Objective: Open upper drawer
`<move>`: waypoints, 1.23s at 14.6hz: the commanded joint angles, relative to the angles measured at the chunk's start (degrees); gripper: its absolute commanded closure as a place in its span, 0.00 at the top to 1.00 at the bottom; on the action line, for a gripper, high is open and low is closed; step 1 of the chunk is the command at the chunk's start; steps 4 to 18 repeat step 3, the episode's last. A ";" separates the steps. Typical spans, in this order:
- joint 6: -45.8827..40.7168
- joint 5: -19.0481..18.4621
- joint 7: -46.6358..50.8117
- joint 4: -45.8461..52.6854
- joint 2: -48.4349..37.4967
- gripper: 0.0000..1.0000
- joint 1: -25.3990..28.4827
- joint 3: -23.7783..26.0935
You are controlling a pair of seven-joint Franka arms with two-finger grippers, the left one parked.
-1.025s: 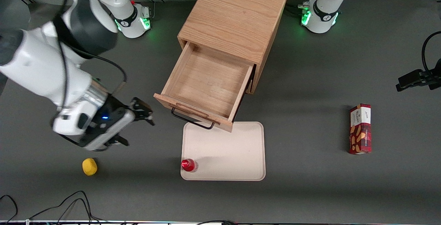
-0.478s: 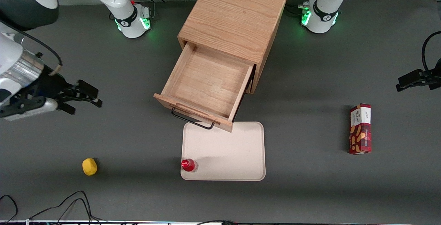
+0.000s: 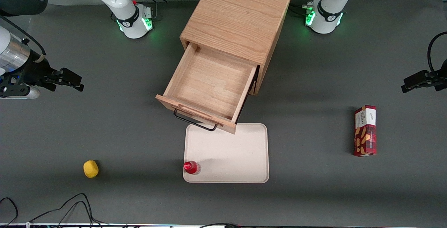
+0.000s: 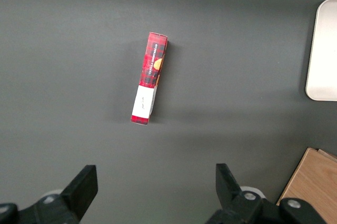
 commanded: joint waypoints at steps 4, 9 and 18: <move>-0.13 -1.53 1.65 -2.45 -2.80 1.00 -1.22 0.55; -0.13 -1.53 1.65 -2.45 -2.80 1.00 -1.22 0.55; -0.13 -1.53 1.65 -2.45 -2.80 1.00 -1.22 0.55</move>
